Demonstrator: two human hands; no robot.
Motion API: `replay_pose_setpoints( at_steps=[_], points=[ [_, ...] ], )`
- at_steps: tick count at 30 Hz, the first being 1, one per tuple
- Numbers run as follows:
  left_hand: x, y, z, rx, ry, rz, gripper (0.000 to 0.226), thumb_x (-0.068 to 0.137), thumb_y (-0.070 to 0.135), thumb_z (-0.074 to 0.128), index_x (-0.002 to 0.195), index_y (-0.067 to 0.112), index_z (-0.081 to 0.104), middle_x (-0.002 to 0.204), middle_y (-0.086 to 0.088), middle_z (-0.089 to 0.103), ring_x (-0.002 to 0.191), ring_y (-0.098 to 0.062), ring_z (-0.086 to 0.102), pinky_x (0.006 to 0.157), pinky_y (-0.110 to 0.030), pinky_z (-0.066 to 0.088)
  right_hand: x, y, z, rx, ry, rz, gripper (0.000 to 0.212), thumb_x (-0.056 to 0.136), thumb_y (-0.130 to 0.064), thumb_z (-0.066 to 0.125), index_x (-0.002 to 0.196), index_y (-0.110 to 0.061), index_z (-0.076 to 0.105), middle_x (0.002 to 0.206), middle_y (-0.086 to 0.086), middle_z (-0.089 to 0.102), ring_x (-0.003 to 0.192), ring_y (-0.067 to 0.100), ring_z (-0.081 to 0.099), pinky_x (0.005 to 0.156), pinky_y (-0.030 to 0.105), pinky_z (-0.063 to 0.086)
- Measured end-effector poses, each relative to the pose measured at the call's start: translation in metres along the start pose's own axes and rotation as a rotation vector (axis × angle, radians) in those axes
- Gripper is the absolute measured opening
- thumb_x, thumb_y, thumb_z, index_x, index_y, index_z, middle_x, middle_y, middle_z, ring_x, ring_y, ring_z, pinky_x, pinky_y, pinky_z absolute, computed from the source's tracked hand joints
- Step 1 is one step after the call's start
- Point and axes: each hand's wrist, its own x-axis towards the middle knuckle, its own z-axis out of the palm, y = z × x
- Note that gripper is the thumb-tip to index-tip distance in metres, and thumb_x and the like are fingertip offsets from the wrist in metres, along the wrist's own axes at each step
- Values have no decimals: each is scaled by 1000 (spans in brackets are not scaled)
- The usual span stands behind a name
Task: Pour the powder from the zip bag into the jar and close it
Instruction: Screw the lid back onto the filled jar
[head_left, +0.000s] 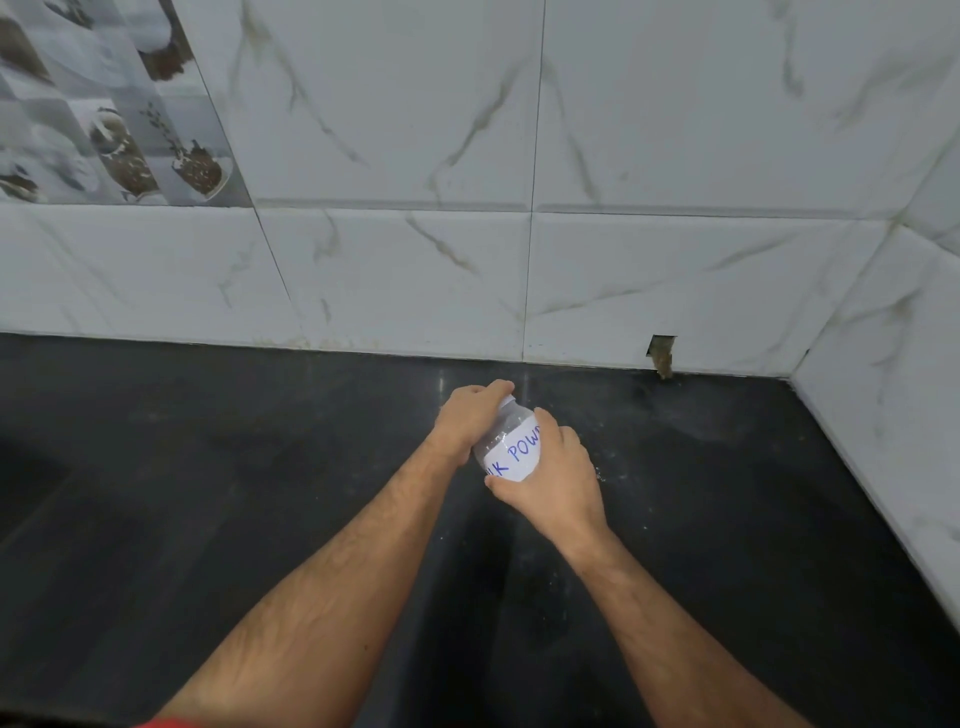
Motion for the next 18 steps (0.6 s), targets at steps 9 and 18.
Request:
replay_pose_setpoints(
  at_steps=[9, 18],
  points=[
    [-3, 2, -8, -37, -137, 127, 32, 82, 42, 66, 86, 10, 66, 83, -8, 68, 76, -22, 64, 71, -35, 49, 11, 6, -9, 366, -153, 88, 71, 57, -48, 84, 117, -29, 52, 106, -8, 65, 95, 12, 65, 79, 38, 59],
    [-8, -20, -33, -181, -190, 229, 26, 92, 29, 66, 113, 14, 69, 104, -4, 73, 93, -17, 69, 86, -32, 58, 12, 20, -10, 871, -366, 239, 65, 70, -33, 85, 125, -19, 53, 118, 7, 69, 102, 24, 71, 74, 40, 63]
  ],
)
